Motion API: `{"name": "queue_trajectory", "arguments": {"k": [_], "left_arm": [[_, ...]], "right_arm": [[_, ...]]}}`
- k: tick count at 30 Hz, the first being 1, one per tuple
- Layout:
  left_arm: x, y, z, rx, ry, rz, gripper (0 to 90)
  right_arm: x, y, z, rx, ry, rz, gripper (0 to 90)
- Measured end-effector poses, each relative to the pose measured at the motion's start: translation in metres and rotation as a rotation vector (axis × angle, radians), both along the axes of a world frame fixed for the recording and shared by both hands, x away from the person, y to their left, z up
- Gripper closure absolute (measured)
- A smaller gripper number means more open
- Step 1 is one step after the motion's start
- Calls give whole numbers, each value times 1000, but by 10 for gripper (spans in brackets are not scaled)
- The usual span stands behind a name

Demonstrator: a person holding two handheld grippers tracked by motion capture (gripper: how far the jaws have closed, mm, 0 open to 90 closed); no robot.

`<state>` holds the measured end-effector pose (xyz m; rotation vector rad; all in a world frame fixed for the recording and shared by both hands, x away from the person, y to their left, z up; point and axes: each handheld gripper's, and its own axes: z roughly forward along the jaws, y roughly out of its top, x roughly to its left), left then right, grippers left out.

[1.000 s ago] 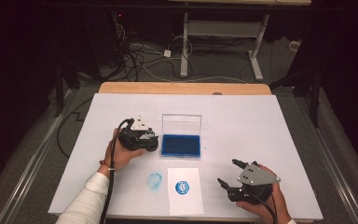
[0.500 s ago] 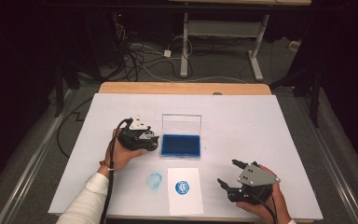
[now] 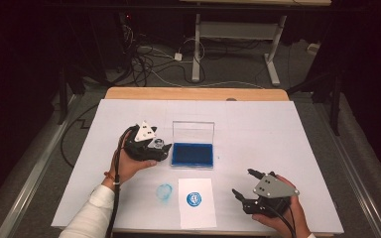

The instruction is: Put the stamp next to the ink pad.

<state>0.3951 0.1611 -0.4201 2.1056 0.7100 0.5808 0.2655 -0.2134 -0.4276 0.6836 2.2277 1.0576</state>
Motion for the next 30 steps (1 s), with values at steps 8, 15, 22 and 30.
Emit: {"name": "queue_trajectory", "arguments": {"k": [8,15,22,30], "left_arm": [[-15,-3,12,-12,-85,-13,170],[-24,-5,20,-10,-112,-28,170],[-31,-6,24,-9,-128,-37,170],[-45,-5,26,-3,-158,-58,170]], "right_arm": [[-1,1,0,-1,-2,3,251],[-1,1,2,5,-7,4,253],[-2,1,3,9,-17,1,254],[-3,1,4,11,-25,1,255]]}}
